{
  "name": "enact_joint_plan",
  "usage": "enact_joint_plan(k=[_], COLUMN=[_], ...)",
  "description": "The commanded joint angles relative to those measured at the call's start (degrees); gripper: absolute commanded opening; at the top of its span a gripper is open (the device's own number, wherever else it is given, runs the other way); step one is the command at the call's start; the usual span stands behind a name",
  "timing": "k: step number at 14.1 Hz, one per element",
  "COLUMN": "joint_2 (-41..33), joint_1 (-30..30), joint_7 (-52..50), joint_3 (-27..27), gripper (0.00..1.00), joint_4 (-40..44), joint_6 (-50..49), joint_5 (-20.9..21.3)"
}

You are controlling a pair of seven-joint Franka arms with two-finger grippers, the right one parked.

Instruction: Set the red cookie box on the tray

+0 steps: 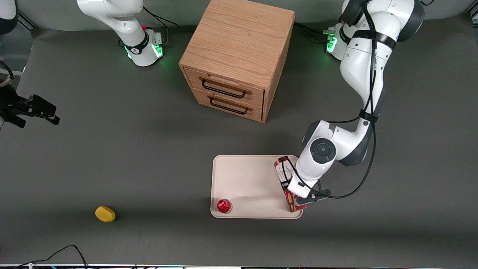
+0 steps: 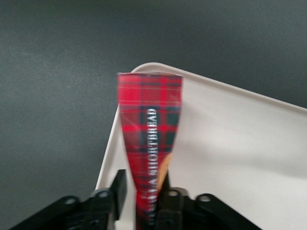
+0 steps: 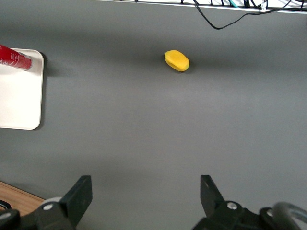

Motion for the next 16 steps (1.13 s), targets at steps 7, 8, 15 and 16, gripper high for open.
enact_joint_plan(k=[7, 8, 15, 16], joint_2=[-10.28, -12.75, -36.99, -39.99], joint_1=[1.2, 1.81, 4.89, 4.89], joint_7=[1.61, 4.33, 32.09, 34.22], joint_3=[-0.21, 0.05, 11.27, 13.82], gripper=[1.0, 1.0, 1.0, 1.0], joint_4=[1.88, 1.87, -14.35, -16.91], joint_6=[-21.9, -26.12, -39.87, -39.96], joint_5=[-0.43, -2.26, -3.78, -3.78])
